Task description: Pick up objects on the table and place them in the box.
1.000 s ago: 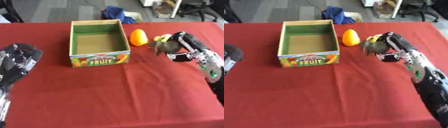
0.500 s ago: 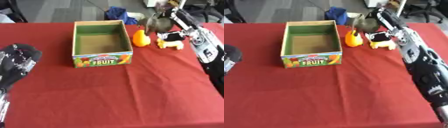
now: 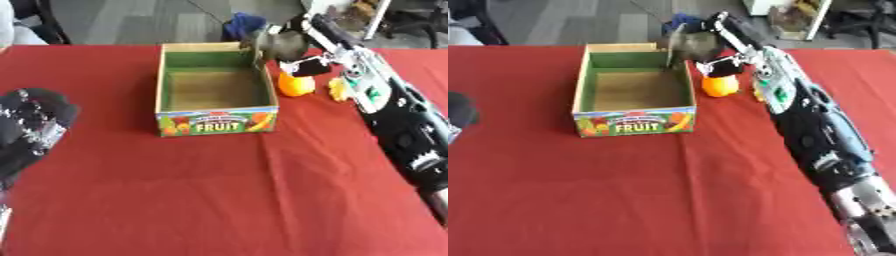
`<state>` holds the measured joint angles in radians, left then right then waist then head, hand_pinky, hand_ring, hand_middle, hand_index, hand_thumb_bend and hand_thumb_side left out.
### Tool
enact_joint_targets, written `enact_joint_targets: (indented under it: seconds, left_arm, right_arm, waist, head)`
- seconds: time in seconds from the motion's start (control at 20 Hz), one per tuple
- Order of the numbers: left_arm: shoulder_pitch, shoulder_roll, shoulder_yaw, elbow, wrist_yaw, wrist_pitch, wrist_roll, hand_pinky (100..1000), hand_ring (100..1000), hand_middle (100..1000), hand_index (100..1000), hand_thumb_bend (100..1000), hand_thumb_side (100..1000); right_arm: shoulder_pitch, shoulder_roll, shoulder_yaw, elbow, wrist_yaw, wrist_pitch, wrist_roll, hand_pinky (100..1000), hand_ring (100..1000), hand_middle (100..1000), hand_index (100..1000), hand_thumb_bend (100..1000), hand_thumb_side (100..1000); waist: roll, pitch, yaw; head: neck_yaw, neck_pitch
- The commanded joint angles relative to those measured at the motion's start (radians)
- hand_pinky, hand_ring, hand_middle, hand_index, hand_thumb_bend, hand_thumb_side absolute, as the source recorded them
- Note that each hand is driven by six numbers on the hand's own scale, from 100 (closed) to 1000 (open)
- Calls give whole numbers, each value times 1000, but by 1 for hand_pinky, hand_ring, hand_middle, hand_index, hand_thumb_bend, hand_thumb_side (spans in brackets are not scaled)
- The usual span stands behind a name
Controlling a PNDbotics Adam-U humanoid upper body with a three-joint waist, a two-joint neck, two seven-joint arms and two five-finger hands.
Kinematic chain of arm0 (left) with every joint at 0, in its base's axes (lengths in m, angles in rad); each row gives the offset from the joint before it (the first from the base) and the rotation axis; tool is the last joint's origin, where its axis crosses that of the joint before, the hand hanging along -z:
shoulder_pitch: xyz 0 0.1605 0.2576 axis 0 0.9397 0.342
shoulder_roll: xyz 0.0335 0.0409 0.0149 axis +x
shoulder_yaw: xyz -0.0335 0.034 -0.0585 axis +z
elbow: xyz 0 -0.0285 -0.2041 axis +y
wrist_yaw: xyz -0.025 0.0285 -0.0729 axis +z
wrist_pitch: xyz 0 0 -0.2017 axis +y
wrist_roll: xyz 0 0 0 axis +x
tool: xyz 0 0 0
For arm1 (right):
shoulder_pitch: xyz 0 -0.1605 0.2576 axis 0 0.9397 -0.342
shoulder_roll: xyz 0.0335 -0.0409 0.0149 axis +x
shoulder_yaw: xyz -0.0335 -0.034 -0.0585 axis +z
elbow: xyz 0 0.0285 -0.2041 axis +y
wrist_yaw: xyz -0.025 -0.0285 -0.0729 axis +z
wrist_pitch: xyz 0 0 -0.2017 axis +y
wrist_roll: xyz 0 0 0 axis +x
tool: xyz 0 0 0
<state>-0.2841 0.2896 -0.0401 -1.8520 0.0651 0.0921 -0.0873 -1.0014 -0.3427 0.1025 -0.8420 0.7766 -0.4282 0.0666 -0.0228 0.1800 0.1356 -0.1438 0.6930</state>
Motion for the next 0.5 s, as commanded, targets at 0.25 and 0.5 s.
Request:
enact_joint_targets:
  seconds: [0.25, 0.5]
  left_arm:
    - [-46, 1, -15, -28, 10, -2, -24, 620, 580, 567, 613, 564, 370]
    - [-56, -4, -20, -30, 13, -1, -32, 620, 580, 567, 613, 565, 370]
  right_arm:
    - [-45, 23, -33, 60, 92, 1, -27, 726, 853, 473, 663, 100, 100]
    - [-44, 46, -31, 97, 162, -11, 3, 759, 923, 580, 742, 100, 212]
  waist:
    - [-1, 2, 50]
    - [-1, 8, 70]
  head:
    - [-49, -33]
    - [-60, -36]
